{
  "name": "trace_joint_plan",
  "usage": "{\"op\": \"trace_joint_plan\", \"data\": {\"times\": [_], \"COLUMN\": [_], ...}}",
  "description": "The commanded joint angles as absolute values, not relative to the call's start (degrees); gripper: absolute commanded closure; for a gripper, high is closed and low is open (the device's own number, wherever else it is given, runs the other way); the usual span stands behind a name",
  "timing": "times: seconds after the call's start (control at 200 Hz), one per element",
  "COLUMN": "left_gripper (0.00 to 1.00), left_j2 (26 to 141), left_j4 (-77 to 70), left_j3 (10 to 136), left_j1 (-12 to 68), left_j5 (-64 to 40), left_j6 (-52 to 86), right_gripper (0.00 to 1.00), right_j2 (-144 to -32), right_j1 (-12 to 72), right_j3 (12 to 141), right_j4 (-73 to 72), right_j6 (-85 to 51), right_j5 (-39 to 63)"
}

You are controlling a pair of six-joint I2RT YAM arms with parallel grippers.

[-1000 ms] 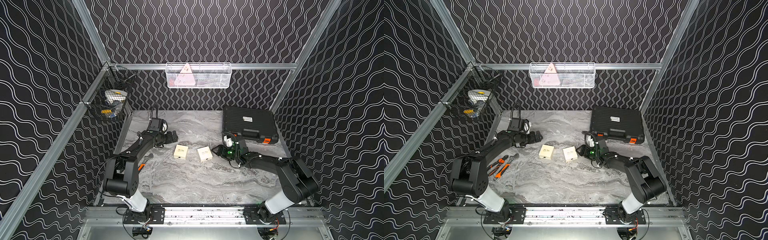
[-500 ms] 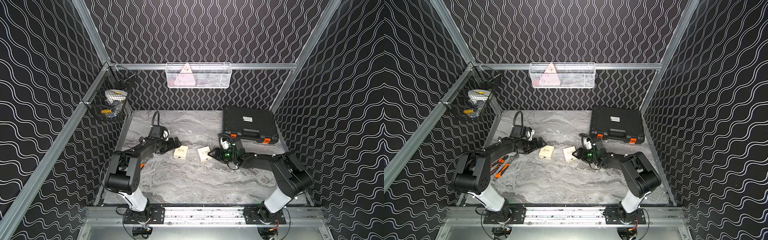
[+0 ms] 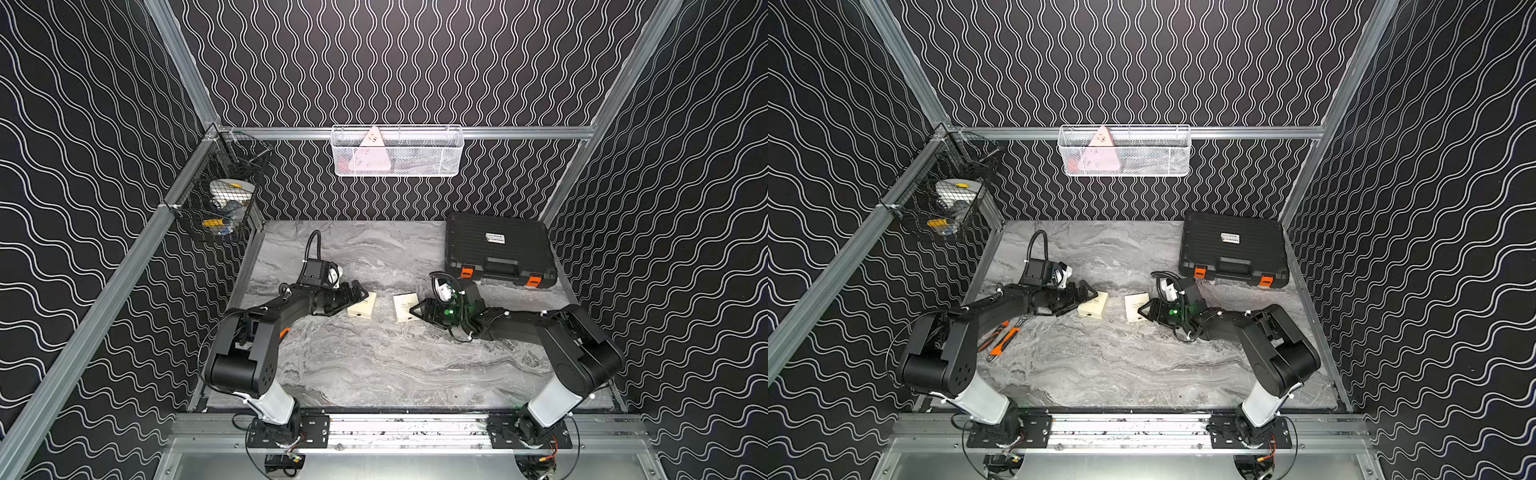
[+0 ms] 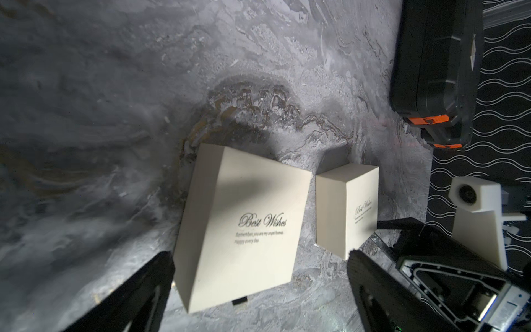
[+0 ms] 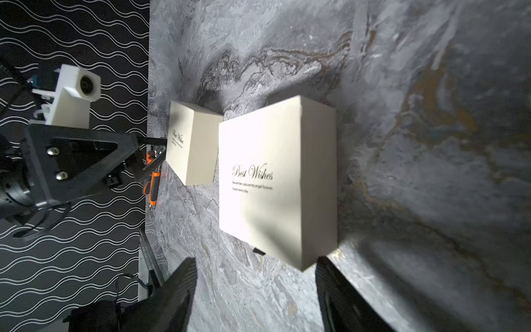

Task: Place the earrings into the drawer-style jewelry box
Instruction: Adjust the jewelry box at the center of the board.

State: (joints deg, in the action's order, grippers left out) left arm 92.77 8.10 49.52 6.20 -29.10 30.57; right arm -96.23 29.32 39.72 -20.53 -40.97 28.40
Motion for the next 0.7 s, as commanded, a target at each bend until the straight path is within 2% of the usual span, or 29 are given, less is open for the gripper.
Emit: {"op": "trace_joint_plan", "data": {"times": [0.0,0.695], "left_gripper": [0.01,0.01], "left_j2": [92.00,88.89], "left_j4": [6.41,6.96], "left_j3": [48.98,45.63], "left_j1": [6.44,8.26], "left_j5": [-29.92,-29.11], "left_j6": [31.96,32.39], "right_gripper": [0.32,0.32], "right_j2": [-95.94,-95.92], "right_j1": [29.53,30.06], "right_j3": [39.64,39.05], "right_j4": [-22.32,-24.62], "right_j6": [-41.48,-43.15], "right_j5": [27.64,27.25]}}
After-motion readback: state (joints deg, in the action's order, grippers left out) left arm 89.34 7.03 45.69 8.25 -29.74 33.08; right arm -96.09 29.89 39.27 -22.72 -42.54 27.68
